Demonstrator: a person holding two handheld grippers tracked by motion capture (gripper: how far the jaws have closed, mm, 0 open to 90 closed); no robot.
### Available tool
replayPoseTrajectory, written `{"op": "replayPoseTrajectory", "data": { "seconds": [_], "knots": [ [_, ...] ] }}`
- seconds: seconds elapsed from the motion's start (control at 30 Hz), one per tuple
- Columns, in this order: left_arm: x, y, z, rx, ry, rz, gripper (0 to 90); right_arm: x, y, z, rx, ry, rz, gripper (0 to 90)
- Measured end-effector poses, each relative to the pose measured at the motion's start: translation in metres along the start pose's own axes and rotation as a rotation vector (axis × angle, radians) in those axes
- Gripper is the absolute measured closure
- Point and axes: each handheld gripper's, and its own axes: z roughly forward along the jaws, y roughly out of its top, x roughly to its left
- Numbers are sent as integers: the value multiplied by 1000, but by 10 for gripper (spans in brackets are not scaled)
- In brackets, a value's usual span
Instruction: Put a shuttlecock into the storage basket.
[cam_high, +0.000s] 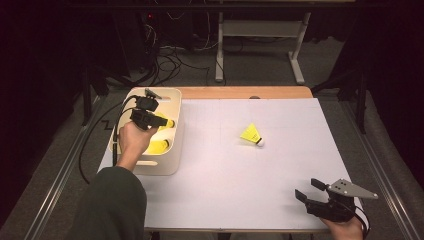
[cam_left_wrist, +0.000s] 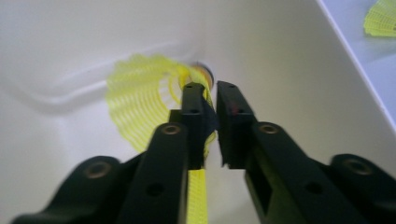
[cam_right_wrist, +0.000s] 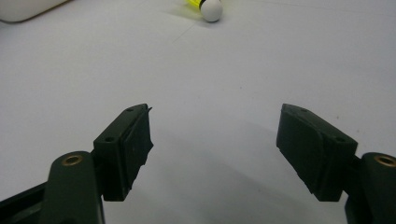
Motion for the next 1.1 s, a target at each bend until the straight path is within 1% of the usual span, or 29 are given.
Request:
{"op": "replayPoseTrajectory", "data": {
  "seconds": [0.1,0.2,0.33,0.5,0.6,0.67,0.73,0.8,1.1],
  "knots": [
    [0,-1,-2,-10,8,1,687,0,0,0,0,1,0,269],
    [0,-1,-5,-19,11,-3,620,0,0,0,0,0,2,269],
    [0,-2,-9,-27,43,4,558,0,0,0,1,1,-1,269],
    [-2,-3,-15,-45,35,1,535,0,0,0,2,1,-1,269],
    [-4,-4,-18,-55,32,11,524,1,0,1,4,1,2,269],
    [-4,-5,-19,-60,32,10,519,1,0,1,4,1,3,269],
    [-5,-6,-21,-78,35,13,517,1,0,1,4,1,3,269],
    [-5,-6,-24,-89,23,8,516,0,0,1,3,0,2,269],
    [-8,-5,-29,-95,11,14,511,0,0,1,3,1,1,269]
  ]
}}
